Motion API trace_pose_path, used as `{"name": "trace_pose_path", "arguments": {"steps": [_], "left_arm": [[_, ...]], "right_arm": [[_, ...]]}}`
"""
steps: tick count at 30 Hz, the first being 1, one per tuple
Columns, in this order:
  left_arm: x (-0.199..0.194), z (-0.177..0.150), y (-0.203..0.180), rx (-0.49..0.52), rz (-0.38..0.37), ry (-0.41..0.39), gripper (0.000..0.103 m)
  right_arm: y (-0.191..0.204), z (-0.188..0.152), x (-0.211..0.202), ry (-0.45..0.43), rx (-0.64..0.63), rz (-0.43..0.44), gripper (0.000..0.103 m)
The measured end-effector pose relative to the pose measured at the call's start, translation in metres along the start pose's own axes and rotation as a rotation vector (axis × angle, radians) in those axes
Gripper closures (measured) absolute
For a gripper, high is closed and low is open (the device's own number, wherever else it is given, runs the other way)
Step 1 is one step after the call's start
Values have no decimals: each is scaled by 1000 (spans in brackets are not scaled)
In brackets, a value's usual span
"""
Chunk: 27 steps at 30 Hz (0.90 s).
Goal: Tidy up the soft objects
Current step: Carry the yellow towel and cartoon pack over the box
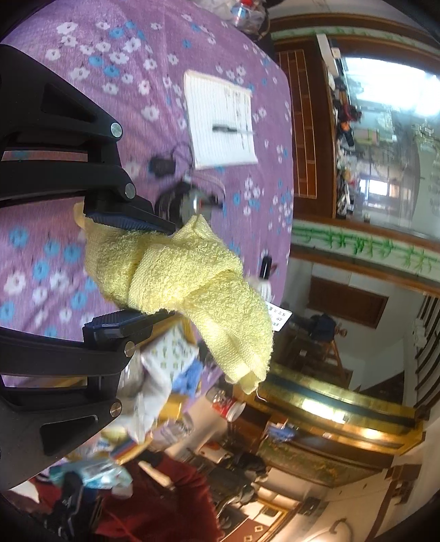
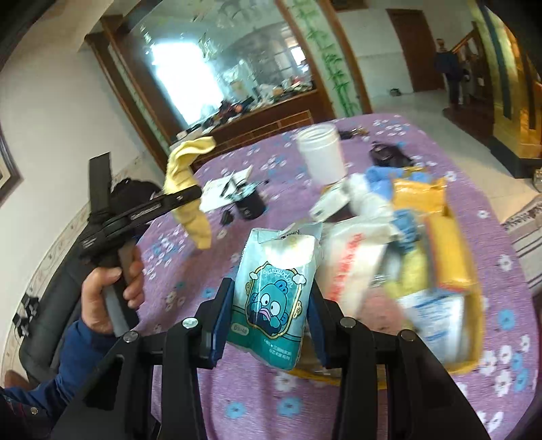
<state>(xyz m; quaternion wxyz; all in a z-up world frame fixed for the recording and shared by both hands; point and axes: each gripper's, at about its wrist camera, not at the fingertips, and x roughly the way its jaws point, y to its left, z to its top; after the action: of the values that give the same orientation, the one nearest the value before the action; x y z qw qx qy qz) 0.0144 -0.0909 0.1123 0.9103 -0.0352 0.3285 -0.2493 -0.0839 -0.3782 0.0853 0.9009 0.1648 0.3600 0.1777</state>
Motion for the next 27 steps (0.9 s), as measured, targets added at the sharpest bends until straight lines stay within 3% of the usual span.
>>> {"name": "trace_pose_path", "arguments": {"steps": [14, 23, 27], "left_arm": [[37, 24, -124, 43, -215, 164, 63], [99, 36, -174, 31, -206, 384, 63], [125, 33, -186, 10, -172, 434, 63]], "right_arm": [[-62, -3, -12, -11, 77, -26, 62], [-82, -3, -4, 3, 89, -2, 62], [-85, -2, -2, 0, 83, 3, 62]]}}
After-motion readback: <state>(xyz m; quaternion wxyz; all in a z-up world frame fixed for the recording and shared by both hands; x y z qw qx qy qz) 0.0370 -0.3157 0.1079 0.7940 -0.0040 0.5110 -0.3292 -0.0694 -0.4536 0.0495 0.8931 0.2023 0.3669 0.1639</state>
